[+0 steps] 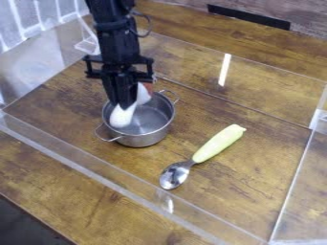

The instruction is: Remove the mushroom from the silver pot and put it on the table

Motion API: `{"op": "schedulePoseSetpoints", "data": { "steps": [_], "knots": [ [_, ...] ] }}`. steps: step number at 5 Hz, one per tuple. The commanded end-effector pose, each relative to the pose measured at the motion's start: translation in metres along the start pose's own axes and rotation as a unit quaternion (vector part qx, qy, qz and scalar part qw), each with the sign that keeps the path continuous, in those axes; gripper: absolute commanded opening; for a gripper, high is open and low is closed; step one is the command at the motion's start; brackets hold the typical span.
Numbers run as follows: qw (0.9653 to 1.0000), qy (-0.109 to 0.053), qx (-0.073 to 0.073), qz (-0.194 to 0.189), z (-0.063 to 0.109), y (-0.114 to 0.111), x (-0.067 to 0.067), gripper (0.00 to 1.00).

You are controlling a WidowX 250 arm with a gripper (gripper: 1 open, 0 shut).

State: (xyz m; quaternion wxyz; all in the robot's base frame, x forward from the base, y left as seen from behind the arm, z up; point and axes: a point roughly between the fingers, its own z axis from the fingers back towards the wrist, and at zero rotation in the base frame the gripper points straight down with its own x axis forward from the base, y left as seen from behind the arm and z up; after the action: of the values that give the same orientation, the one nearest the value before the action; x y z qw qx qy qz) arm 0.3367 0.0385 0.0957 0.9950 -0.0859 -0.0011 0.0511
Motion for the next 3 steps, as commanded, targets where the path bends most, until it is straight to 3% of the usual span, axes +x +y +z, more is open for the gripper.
{"op": "schedulePoseSetpoints", "data": {
  "steps": [1,2,3],
  "knots": [
    [0.9980,-0.060,-0.001,0.018,0.043,0.009,-0.006,0.00],
    [0.9960,-0.077,-0.002,0.046,0.052,0.023,-0.019,0.00],
    [0.9940,-0.081,0.003,0.073,0.051,0.056,-0.032,0.00]
  ]
}}
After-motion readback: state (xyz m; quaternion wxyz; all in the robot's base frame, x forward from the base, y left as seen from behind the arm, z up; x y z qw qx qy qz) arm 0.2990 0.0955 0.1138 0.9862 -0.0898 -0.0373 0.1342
